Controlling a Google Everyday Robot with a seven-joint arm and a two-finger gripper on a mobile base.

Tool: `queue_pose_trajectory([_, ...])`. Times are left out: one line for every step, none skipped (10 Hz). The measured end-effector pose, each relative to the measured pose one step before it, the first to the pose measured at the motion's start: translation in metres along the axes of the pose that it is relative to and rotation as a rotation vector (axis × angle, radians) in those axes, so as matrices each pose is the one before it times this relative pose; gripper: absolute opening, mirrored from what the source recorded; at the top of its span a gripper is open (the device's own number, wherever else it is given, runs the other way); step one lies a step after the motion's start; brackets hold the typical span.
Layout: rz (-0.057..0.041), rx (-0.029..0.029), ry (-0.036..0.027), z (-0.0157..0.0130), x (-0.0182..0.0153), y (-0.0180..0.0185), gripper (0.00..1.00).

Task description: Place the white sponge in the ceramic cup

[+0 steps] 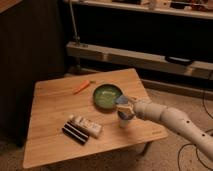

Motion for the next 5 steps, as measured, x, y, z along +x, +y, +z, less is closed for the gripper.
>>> queue_pose_trajectory([-0.00325, -0.00002, -0.00138, 0.00072, 0.00094, 0.00008, 0.00])
queue_pose_trajectory([-0.00116, 0.00054, -0.00155, 0.00051, 0.00079, -0.00069, 0.00])
queue_pose_trajectory([-0.00091, -0.00141, 0.00281, 0.00143, 0.00154, -0.00013, 0.00])
queue_pose_trajectory([0.00355, -0.00177, 0.01116, 0.00278, 0.00265, -0.00028, 0.00])
queue_pose_trajectory([0.00597, -0.00132, 0.00756, 0.00225, 0.00185, -0.00043, 0.00])
